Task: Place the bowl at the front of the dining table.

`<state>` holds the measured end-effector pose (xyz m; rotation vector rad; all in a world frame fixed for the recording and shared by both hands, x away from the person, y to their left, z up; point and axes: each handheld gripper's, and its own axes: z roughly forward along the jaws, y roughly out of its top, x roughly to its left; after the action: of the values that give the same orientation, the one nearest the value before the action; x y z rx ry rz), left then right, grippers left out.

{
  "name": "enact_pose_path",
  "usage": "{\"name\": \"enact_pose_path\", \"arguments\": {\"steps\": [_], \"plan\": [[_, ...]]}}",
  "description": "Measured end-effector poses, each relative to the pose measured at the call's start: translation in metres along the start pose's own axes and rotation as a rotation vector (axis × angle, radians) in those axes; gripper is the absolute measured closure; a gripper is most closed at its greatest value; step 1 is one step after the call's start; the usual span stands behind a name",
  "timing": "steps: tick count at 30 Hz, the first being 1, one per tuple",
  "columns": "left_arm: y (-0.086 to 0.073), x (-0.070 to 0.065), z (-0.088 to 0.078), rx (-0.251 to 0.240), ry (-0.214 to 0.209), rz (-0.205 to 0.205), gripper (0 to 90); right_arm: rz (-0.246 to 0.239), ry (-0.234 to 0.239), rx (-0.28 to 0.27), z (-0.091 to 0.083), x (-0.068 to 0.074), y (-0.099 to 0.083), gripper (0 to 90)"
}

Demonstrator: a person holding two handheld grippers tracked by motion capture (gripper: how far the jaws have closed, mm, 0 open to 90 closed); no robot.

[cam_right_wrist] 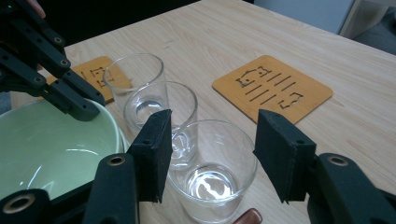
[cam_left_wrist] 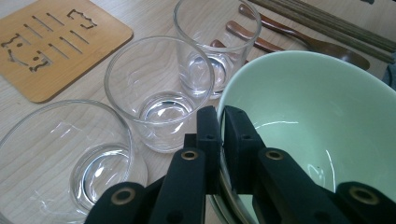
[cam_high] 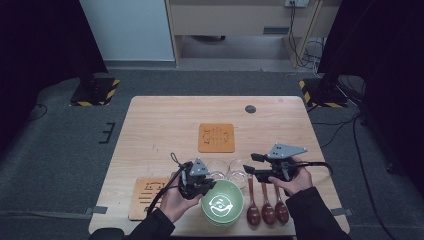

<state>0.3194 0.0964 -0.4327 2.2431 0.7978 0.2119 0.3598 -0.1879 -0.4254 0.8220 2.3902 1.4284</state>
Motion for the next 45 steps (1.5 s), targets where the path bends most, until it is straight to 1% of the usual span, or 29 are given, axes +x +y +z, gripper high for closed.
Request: {"name": "enact_pose_path", "arguments": {"steps": [3,5,10,14,17,19,22,24,26,29,31,34,36,37,40,42,45], "plan": [[0.001,-0.001,-0.002,-0.003,-0.003,-0.013,84.9,-0.002,0.020,0.001,0.001,0.003,0.001,48.7],[0.002,-0.002,-0.004,-0.002,0.006,-0.005,85.0,-0.010,0.036,0.001,0.002,0.006,0.003,49.7],[0.002,-0.005,-0.005,-0.004,0.028,0.006,85.2,-0.010,0.078,-0.002,0.005,0.013,0.004,52.4],[0.003,-0.007,-0.006,-0.008,0.039,0.014,85.3,0.018,0.142,-0.017,0.009,0.018,0.005,54.9],[0.003,-0.008,-0.007,-0.023,0.045,0.026,85.7,0.023,0.166,-0.005,0.012,0.021,0.003,56.4],[0.003,-0.008,-0.008,-0.035,0.046,0.027,86.1,0.029,0.185,0.003,0.015,0.023,0.002,57.7],[0.003,-0.007,-0.009,-0.039,0.045,0.029,86.4,0.033,0.204,0.023,0.019,0.026,-0.001,61.1],[0.002,-0.007,-0.009,-0.045,0.043,0.023,86.5,0.028,0.211,0.044,0.021,0.027,-0.002,63.4],[0.003,-0.008,-0.010,-0.055,0.043,0.025,86.7,0.012,0.216,0.064,0.024,0.029,-0.002,64.9],[0.004,-0.008,-0.011,-0.058,0.044,0.030,87.0,-0.005,0.233,0.088,0.030,0.035,-0.002,66.7],[0.004,-0.008,-0.012,-0.060,0.043,0.028,87.1,-0.018,0.237,0.111,0.035,0.037,-0.003,68.4],[0.004,-0.008,-0.012,-0.059,0.040,0.024,87.1,-0.026,0.243,0.132,0.040,0.039,-0.005,71.5],[0.004,-0.007,-0.012,-0.061,0.034,0.016,87.0,-0.031,0.247,0.139,0.043,0.040,-0.007,73.8],[0.004,-0.006,-0.012,-0.061,0.031,0.013,86.9,-0.031,0.241,0.141,0.044,0.040,-0.007,75.5],[0.003,-0.004,-0.012,-0.065,0.017,-0.005,86.6,-0.053,0.220,0.144,0.045,0.040,-0.008,84.1],[0.003,-0.003,-0.012,-0.069,0.009,-0.015,86.6,-0.068,0.218,0.143,0.044,0.040,-0.008,84.9],[0.002,-0.001,-0.011,-0.074,-0.004,-0.032,85.9,-0.074,0.213,0.143,0.043,0.040,-0.009,85.5]]}}
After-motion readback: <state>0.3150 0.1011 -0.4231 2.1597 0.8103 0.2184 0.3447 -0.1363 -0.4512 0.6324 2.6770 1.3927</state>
